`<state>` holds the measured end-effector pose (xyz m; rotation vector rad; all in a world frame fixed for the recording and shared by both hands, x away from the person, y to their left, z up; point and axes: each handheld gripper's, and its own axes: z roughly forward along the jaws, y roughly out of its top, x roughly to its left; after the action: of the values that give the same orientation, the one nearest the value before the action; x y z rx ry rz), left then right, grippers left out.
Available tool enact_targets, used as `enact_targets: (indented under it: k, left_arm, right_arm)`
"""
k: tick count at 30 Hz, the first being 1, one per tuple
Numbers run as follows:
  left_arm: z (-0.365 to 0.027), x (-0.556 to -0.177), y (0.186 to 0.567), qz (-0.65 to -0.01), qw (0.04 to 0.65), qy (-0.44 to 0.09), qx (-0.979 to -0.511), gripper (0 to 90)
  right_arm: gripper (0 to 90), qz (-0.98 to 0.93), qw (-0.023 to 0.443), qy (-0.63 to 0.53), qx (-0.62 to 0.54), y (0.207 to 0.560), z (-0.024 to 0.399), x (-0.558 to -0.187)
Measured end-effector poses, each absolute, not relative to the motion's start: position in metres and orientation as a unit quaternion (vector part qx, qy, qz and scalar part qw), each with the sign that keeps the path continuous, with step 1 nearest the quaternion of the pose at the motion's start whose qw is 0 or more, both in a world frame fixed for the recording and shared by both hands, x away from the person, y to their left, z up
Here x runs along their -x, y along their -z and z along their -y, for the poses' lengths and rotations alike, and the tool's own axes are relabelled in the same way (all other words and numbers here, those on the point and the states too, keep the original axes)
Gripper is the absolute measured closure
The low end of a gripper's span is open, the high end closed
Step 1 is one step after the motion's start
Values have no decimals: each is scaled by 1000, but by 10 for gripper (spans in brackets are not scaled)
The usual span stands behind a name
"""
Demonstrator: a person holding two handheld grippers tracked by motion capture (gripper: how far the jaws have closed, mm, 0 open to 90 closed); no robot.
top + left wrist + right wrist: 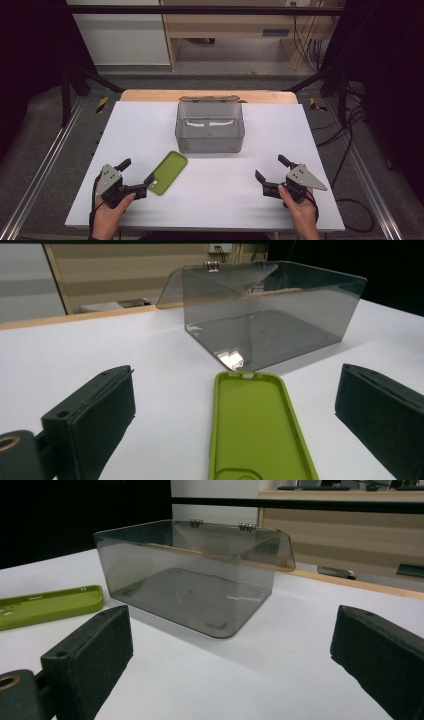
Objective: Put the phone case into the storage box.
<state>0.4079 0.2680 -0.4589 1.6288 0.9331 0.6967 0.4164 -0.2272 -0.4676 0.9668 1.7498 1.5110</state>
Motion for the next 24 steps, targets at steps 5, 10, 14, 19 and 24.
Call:
enact_targets:
  k: [5, 10, 14, 19, 24]
  left_arm:
    - [-266, -408, 458, -400, 526, -295, -690, 42]
    - [-263, -408, 458, -401, 526, -294, -690, 66]
    - [-260, -407, 456, -397, 515, -283, -705, 189]
    - [-247, -412, 452, -386, 498, -274, -727, 350]
    - [-238, -416, 451, -386, 487, -257, -741, 489]
  right_arm:
    - [35, -668, 314, -568, -364, 468, 226, -416]
    - [35, -673, 315, -562, -363, 469, 225, -418]
    - [36, -674, 315, -561, -363, 469, 225, -418]
    - [37, -676, 313, -562, -360, 469, 224, -418]
    - [38, -675, 313, -563, -360, 469, 224, -418]
